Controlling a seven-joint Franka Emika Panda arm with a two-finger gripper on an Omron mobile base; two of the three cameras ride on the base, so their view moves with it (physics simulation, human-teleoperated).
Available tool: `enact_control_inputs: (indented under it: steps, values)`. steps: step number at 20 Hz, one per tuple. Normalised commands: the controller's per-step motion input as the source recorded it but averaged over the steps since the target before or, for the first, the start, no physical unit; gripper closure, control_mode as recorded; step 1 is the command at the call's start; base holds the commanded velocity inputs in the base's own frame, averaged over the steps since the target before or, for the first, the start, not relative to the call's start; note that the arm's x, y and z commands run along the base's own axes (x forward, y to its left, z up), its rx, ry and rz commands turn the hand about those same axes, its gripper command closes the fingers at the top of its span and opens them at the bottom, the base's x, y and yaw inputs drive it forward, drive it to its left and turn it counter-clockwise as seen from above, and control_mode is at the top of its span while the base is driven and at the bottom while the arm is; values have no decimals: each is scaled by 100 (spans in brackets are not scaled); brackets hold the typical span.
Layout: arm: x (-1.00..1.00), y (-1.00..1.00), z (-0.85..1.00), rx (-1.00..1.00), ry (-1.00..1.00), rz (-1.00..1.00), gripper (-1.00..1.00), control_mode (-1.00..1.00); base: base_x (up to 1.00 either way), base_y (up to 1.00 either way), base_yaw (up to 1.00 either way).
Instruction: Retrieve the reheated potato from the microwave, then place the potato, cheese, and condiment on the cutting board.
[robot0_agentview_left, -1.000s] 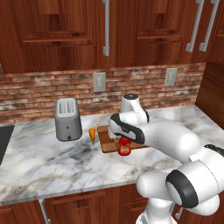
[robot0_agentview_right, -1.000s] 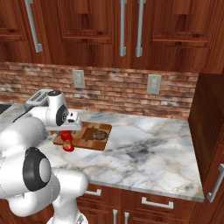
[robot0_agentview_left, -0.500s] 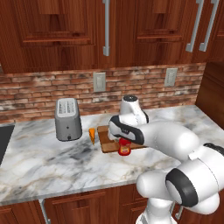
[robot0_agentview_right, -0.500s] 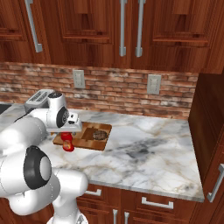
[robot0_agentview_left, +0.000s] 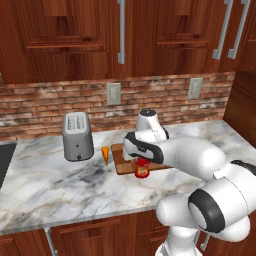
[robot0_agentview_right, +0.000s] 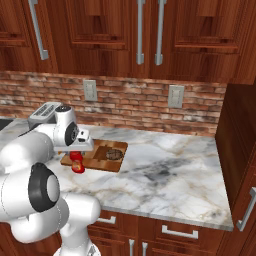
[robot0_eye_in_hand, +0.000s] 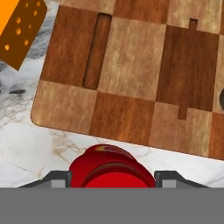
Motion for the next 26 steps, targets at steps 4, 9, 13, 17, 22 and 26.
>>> enact_control_inputs:
  steps: [4, 9, 13, 17, 22, 26]
  values:
    - [0, -1, 7, 0, 0, 0, 100, -100, 0, 0, 0]
    - [0, -9, 34, 0, 0, 0, 100, -100, 0, 0, 0]
    - [0, -14, 40, 0, 0, 0, 100, -100, 0, 0, 0]
    - [17, -21, 23, 0, 0, 0, 100, -100, 0, 0, 0]
    - [35, -24, 1, 0, 0, 0, 100, -100, 0, 0, 0]
    - [36, -21, 0, 0, 0, 0, 100, -100, 0, 0, 0]
